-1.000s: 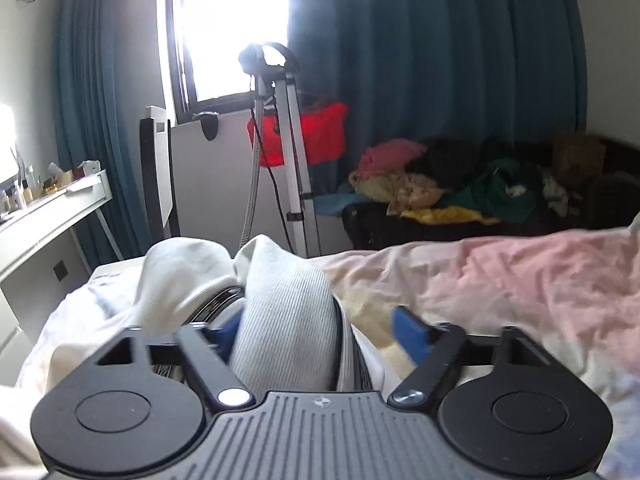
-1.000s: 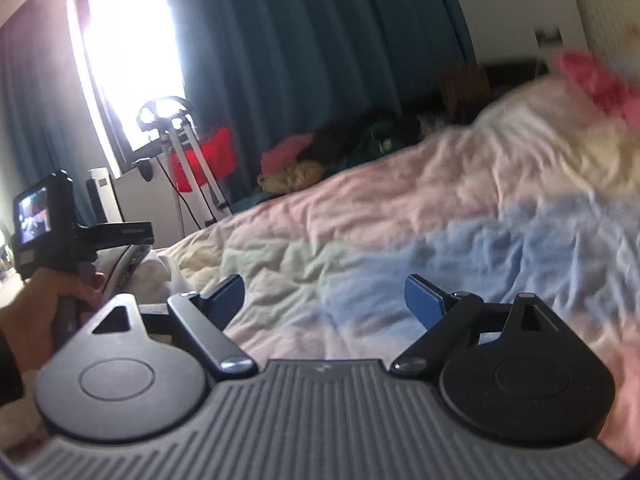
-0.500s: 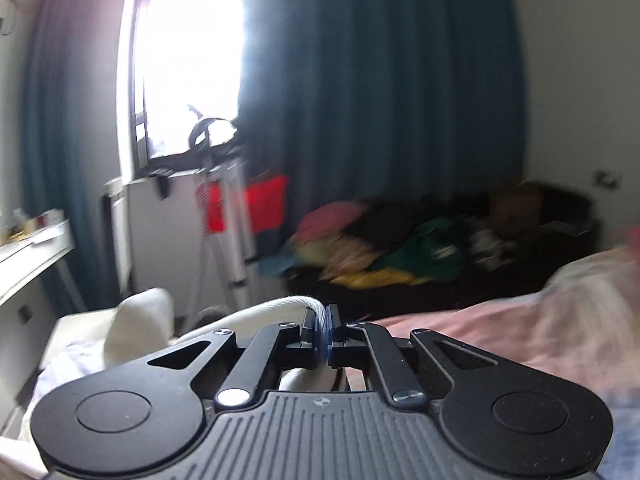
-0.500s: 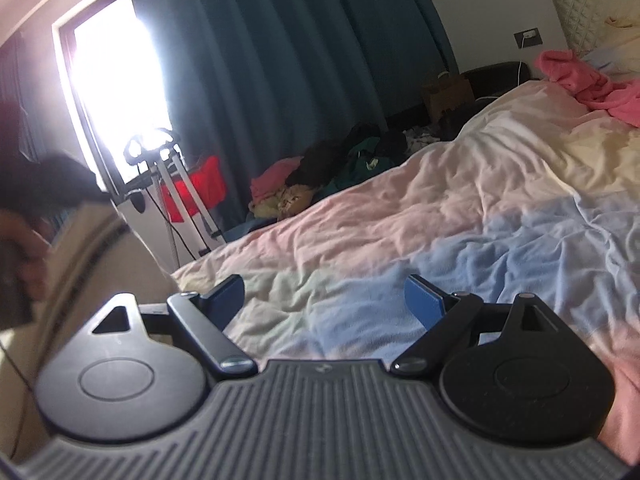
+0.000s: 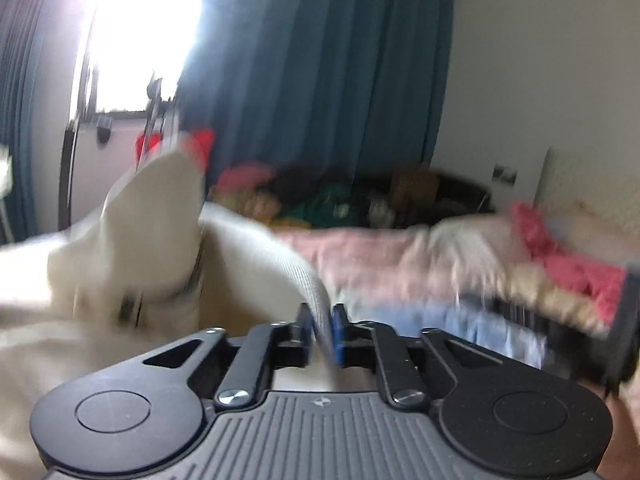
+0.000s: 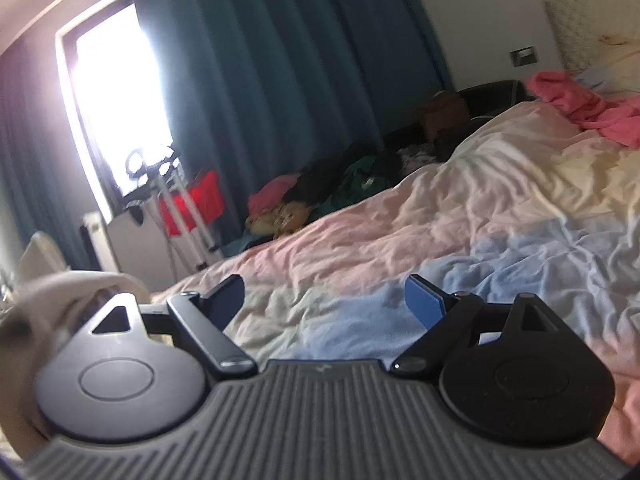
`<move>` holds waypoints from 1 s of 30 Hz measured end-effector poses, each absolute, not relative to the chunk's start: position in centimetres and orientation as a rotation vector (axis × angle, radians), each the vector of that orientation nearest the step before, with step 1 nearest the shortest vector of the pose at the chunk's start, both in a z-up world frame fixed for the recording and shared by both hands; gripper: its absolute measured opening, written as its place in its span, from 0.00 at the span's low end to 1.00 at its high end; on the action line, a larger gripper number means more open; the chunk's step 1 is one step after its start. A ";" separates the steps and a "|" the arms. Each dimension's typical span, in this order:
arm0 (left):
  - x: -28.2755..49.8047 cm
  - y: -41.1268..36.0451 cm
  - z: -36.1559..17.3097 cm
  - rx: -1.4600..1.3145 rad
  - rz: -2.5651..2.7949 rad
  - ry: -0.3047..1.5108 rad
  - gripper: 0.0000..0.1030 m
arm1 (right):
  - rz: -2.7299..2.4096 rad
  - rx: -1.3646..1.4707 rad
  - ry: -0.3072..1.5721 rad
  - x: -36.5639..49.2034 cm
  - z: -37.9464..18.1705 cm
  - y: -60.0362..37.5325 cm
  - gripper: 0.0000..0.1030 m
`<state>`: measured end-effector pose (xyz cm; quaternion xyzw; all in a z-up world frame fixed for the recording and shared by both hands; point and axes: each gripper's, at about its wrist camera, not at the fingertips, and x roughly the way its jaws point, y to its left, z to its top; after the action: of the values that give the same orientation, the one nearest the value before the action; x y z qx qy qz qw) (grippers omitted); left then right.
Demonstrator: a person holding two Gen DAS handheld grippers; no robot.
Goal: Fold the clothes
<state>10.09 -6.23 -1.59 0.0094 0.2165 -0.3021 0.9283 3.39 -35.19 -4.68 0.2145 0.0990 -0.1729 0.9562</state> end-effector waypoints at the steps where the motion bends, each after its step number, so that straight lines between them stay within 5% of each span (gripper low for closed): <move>1: 9.7 -5.8 -2.3 0.002 -0.606 0.457 0.23 | -0.331 0.429 0.214 3.6 -4.8 -34.9 0.86; 5: 8.7 -3.5 -3.1 -0.070 -0.534 0.420 0.83 | -0.225 0.408 0.271 4.4 -5.4 -33.5 0.86; 6: 8.2 -3.0 -3.0 -0.095 -0.505 0.397 0.86 | -0.189 0.414 0.287 4.6 -5.5 -33.3 0.86; 21: 6.7 1.5 -3.3 -0.171 -0.346 0.356 0.98 | 0.071 0.878 0.577 7.1 -8.3 -36.8 0.77; 30: 8.1 3.4 -4.3 -0.327 -0.348 0.321 1.00 | 0.202 0.857 0.615 20.3 -2.1 -32.3 0.77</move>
<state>8.06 3.39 -4.33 -0.1613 0.1585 -0.1716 0.9589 20.32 -32.30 -2.12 0.4083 0.2928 0.0960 0.8593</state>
